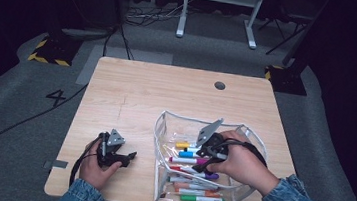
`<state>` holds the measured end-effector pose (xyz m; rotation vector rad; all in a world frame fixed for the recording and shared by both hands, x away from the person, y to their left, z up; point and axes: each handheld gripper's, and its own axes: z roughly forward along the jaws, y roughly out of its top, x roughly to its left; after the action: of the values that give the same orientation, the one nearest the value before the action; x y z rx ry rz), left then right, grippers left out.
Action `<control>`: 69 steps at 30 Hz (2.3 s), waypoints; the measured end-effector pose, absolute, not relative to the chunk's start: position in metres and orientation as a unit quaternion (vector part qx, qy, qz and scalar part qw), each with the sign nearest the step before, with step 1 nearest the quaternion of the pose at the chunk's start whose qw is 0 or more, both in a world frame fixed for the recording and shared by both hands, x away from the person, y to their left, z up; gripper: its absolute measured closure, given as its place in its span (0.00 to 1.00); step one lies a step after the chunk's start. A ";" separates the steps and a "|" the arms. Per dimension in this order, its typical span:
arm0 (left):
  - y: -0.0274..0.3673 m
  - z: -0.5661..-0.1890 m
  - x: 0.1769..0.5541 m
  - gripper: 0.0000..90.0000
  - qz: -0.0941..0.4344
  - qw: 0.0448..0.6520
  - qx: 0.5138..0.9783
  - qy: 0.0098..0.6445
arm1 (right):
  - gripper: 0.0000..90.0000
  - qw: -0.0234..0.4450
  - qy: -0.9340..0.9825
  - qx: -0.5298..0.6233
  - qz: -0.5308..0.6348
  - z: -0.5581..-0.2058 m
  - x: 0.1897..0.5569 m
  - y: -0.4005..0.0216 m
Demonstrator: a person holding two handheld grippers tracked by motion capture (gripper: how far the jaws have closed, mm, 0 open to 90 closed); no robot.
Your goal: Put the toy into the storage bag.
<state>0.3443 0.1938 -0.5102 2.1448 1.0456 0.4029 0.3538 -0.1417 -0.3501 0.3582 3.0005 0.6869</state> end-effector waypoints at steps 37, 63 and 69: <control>0.194 -0.510 0.343 0.29 0.157 0.351 0.830 0.404 | 0.55 0.160 0.835 0.403 0.338 -0.305 0.420 -0.314; 0.194 -0.510 0.343 0.28 0.155 0.352 0.830 0.404 | 0.47 0.108 0.812 0.492 0.296 -0.448 0.467 -0.333; 0.194 -0.510 0.343 0.28 0.155 0.352 0.830 0.404 | 0.48 0.103 0.819 0.493 0.277 -0.470 0.470 -0.326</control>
<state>0.3434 0.1944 -0.5101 2.1485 1.0456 0.4015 0.4698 -0.3256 -0.4705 1.4535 2.4158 0.8178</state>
